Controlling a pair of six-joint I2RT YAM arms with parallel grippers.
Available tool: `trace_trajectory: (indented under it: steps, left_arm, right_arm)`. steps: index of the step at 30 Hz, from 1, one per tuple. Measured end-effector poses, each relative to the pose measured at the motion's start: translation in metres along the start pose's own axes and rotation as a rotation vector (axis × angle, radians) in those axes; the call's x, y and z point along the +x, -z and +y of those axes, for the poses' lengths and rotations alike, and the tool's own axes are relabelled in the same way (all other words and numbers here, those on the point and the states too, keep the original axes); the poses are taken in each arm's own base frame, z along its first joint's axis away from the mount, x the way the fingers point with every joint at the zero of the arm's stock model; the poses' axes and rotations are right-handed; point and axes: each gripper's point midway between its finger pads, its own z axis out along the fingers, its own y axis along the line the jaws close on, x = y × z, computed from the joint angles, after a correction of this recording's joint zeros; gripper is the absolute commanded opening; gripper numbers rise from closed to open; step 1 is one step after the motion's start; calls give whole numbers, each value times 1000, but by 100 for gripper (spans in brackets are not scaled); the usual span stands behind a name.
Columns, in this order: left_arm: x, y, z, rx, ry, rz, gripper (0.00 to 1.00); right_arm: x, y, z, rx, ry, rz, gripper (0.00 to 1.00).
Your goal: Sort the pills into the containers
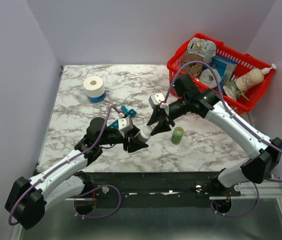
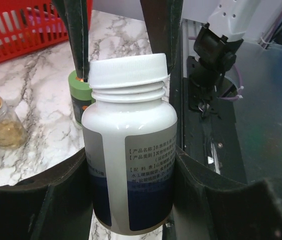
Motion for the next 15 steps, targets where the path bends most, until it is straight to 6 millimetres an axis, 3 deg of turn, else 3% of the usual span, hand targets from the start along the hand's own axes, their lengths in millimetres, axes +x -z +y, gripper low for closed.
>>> trace_trajectory:
  steps: [7,15]
  left_arm:
    - [-13,0,24,-150,-36,-51,0]
    - [5,2,43,-234,-18,19,0]
  right_arm:
    - [-8,4,-25,185,-121,-32,28]
    - [7,-8,-40,168,-235,3,27]
